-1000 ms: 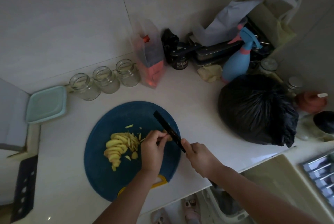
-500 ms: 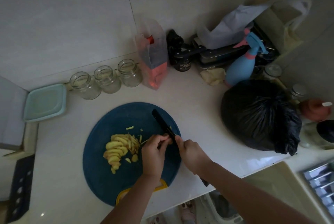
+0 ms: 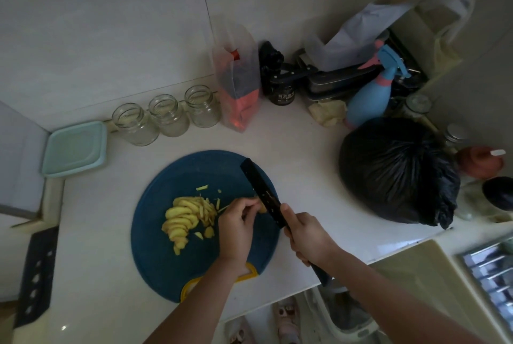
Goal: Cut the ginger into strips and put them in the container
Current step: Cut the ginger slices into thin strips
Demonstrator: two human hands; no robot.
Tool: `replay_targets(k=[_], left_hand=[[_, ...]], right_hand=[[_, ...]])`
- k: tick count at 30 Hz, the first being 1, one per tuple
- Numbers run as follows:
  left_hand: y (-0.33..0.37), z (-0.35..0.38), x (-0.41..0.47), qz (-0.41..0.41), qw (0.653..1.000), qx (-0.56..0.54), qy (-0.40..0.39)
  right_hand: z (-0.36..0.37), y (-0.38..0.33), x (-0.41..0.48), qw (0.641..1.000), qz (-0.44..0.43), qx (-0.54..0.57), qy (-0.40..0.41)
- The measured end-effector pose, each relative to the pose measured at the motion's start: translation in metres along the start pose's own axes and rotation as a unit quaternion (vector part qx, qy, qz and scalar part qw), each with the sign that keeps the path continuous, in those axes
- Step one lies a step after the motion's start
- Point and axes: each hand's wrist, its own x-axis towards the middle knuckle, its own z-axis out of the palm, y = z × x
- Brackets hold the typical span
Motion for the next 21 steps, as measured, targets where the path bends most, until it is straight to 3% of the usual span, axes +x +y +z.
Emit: replay_targets(k=[21], left_hand=[[-0.006,0.005,0.002,-0.007,1.000,0.016,0.005]], right_hand=[[0.018,-0.004,0.009,0.996,0.031,-0.082,0.008]])
